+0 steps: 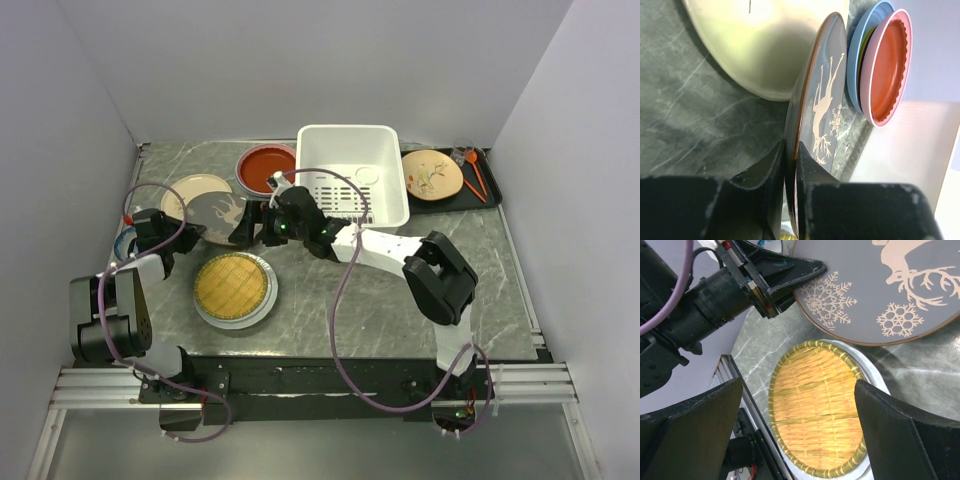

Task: Place the plates into the plastic bin on the countertop
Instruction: Pick up the plate at the center of the board.

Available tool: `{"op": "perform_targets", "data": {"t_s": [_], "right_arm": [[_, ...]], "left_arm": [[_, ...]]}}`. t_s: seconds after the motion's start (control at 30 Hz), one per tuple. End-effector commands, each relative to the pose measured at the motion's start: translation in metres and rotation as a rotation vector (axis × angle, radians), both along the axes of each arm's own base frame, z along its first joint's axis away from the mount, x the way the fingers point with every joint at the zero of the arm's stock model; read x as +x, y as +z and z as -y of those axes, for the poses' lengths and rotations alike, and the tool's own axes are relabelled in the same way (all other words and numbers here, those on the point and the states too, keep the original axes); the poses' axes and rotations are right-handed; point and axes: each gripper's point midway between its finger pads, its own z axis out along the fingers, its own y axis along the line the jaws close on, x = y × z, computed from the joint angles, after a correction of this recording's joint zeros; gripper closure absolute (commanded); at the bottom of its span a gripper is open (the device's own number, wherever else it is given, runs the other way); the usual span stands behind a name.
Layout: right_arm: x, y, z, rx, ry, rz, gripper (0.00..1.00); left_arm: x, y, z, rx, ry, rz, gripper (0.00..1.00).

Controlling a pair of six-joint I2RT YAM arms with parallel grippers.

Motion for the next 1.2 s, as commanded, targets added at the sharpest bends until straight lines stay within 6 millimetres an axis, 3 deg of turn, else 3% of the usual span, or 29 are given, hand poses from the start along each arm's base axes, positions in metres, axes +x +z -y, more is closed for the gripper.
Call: {"op": "perform_targets", "data": {"t_s": [0.0, 0.3, 0.67, 0.97, 1.1, 1.17], "right_arm": [[0.005, 0.057, 0.008, 0.099, -0.024, 0.103, 0.00], [-0.004, 0.050, 0.030, 0.087, -0.054, 0.090, 0.00], [-0.024, 0.064, 0.058, 0.118, -0.082, 0.084, 0.00], [-0.021, 0.085, 0.034, 0.156, -0.005, 0.082, 0.00], [-0.008, 0.102, 0.019, 0.159, 0.037, 0.098, 0.00], [0.000, 0.095, 0.016, 0.154, 0.054, 0.082, 0.00]], "left_arm": [[0.010, 0.039, -0.008, 0.034, 0.023, 0.116, 0.99], [0.001, 0.057, -0.003, -0.006, 0.023, 0.175, 0.99], [-0.026, 0.098, 0.002, -0.005, 0.039, 0.279, 0.99], [-0.046, 0.147, 0.007, 0.049, 0.015, 0.354, 0.99], [-0.052, 0.160, 0.009, 0.066, -0.006, 0.364, 0.99], [-0.057, 0.172, 0.008, 0.093, -0.006, 0.393, 0.99]]}}
